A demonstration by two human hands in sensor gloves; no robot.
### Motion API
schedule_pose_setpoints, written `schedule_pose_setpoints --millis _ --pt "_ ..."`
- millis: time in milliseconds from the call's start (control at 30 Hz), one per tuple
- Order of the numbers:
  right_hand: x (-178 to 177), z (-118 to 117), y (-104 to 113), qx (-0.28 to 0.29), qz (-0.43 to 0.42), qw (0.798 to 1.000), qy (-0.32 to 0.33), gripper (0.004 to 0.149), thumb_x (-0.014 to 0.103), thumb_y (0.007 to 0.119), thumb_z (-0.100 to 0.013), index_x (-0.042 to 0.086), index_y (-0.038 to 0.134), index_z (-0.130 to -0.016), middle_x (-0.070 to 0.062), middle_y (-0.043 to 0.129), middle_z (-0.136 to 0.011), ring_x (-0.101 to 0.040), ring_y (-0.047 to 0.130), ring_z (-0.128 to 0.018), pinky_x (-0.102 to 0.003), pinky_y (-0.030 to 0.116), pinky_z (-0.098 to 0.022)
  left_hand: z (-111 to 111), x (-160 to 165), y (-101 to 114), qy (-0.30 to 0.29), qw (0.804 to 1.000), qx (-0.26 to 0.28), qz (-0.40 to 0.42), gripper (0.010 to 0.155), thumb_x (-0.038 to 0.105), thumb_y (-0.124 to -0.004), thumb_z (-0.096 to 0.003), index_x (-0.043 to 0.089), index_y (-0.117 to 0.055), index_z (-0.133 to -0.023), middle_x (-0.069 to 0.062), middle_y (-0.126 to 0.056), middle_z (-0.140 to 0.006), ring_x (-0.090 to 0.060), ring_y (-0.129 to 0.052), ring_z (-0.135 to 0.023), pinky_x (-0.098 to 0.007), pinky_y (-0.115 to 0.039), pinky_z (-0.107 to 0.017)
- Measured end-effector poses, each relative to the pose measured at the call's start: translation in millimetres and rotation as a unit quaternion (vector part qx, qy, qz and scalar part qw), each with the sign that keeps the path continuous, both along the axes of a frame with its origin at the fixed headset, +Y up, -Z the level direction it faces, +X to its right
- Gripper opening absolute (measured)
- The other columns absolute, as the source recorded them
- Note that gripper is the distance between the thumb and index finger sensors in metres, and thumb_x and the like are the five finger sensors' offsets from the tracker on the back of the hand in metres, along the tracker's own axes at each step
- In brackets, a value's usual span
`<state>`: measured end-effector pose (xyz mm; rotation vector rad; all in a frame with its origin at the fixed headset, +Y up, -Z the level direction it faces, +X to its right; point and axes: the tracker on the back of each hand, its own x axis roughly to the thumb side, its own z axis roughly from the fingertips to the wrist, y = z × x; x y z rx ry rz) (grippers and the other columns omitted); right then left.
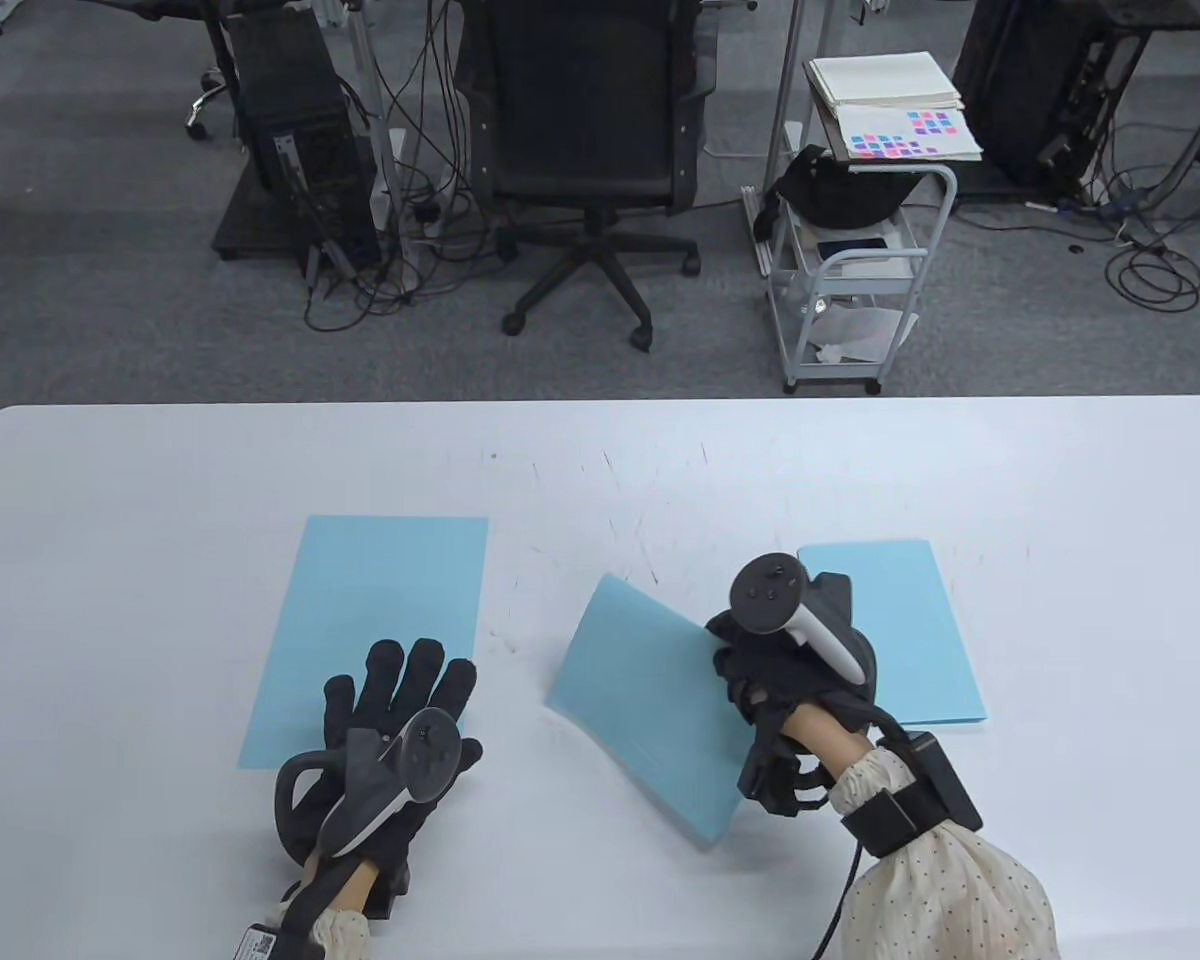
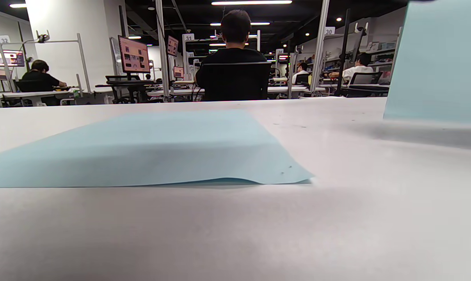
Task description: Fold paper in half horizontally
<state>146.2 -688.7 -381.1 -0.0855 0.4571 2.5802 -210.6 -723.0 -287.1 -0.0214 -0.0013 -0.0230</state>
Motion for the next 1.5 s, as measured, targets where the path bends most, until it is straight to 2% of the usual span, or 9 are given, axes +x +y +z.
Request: schedule_pose_setpoints --millis 133,367,467,633,900,1033,1133,1233,1500 --pt "47.6 -2.8 5.8 0.033 -0.070 0.992 -0.098 0.048 0.021 0.064 -0.048 0.016 0.053 -0.095 -0.002 0.082 -0.074 -0.036 0.066 -0.089 -0.062 0.039 -0.073 -1.4 -1.9 -2.8 0.003 1.000 -0.005 -0.006 0.074 0.065 -0.063 -0.0348 0.059 -0.034 -0.102 0.025 -0.025 -0.120 -0.016 -0.022 -0.118 -0.056 -0.032 -0.088" --pt "131.1 -2.1 -27.3 0.041 -0.190 0.947 -0.257 0.049 0.021 0.064 -0.049 0.016 0.053 -0.095 -0.002 0.081 -0.074 -0.036 0.065 -0.090 -0.062 0.039 -0.072 -2.3 -8.1 -5.8 0.006 1.000 -0.013 0.008 0.074 0.065 -0.063 -0.0347 0.059 -0.034 -0.102 0.026 -0.025 -0.120 -0.015 -0.022 -0.118 -0.056 -0.031 -0.088" --pt "160.1 -2.9 -37.9 0.040 -0.190 0.933 -0.301 0.049 0.021 0.065 -0.049 0.016 0.054 -0.096 -0.002 0.082 -0.074 -0.036 0.064 -0.091 -0.063 0.039 -0.073 -2.1 -8.7 -6.2 0.007 1.000 -0.016 0.011 0.074 0.065 -0.063 -0.0347 0.059 -0.034 -0.102 0.026 -0.025 -0.120 -0.015 -0.022 -0.117 -0.056 -0.031 -0.088" --pt "191.9 -7.9 -53.7 0.029 -0.142 0.927 -0.346 0.049 0.021 0.067 -0.049 0.016 0.057 -0.096 -0.002 0.084 -0.074 -0.037 0.064 -0.091 -0.064 0.038 -0.072 -2.2 -10.7 -6.0 0.010 1.000 -0.017 0.011 0.074 0.065 -0.063 -0.0347 0.059 -0.034 -0.102 0.025 -0.025 -0.120 -0.015 -0.021 -0.117 -0.056 -0.031 -0.088" --pt "199.6 -17.8 -68.6 -0.002 -0.054 0.922 -0.384 0.053 0.025 0.071 -0.050 0.017 0.056 -0.100 -0.003 0.085 -0.078 -0.039 0.063 -0.093 -0.063 0.037 -0.073 -3.0 -13.3 -6.3 0.014 1.000 -0.020 0.013 0.074 0.065 -0.063 -0.0347 0.059 -0.034 -0.102 0.025 -0.025 -0.120 -0.016 -0.022 -0.118 -0.056 -0.031 -0.088" --pt "198.0 -20.6 -69.5 -0.020 -0.004 0.923 -0.383 0.061 0.030 0.072 -0.050 0.019 0.047 -0.104 -0.006 0.077 -0.091 -0.040 0.055 -0.097 -0.064 0.034 -0.074 -3.3 -15.1 -6.0 0.017 1.000 -0.020 0.015 0.074 0.065 -0.063 -0.0346 0.059 -0.035 -0.102 0.025 -0.026 -0.120 -0.016 -0.023 -0.118 -0.057 -0.031 -0.088" --pt "195.6 -20.0 -68.3 -0.015 -0.004 0.925 -0.380 0.067 0.034 0.073 -0.049 0.018 0.041 -0.106 -0.012 0.064 -0.105 -0.044 0.047 -0.100 -0.065 0.033 -0.073 -3.6 -16.2 -5.9 0.017 1.000 -0.019 0.017 0.074 0.065 -0.063 -0.0346 0.059 -0.035 -0.102 0.025 -0.026 -0.120 -0.016 -0.023 -0.118 -0.057 -0.031 -0.088" --pt "188.1 -17.2 -62.4 -0.005 0.006 0.934 -0.357 0.070 0.035 0.073 -0.049 0.018 0.038 -0.107 -0.014 0.048 -0.113 -0.047 0.036 -0.103 -0.067 0.029 -0.072 -3.8 -16.3 -6.4 0.016 0.999 -0.020 0.019 0.074 0.065 -0.063 -0.0346 0.058 -0.035 -0.102 0.025 -0.026 -0.120 -0.016 -0.023 -0.118 -0.057 -0.032 -0.088" --pt "137.2 2.4 -38.9 0.028 0.005 0.970 -0.243 0.069 0.037 0.073 -0.049 0.021 0.040 -0.108 -0.011 0.045 -0.115 -0.045 0.031 -0.104 -0.068 0.024 -0.072 -4.8 -17.3 -7.8 0.008 0.999 -0.022 0.029 0.073 0.065 -0.063 -0.0347 0.059 -0.035 -0.102 0.025 -0.026 -0.120 -0.016 -0.024 -0.118 -0.057 -0.032 -0.088"
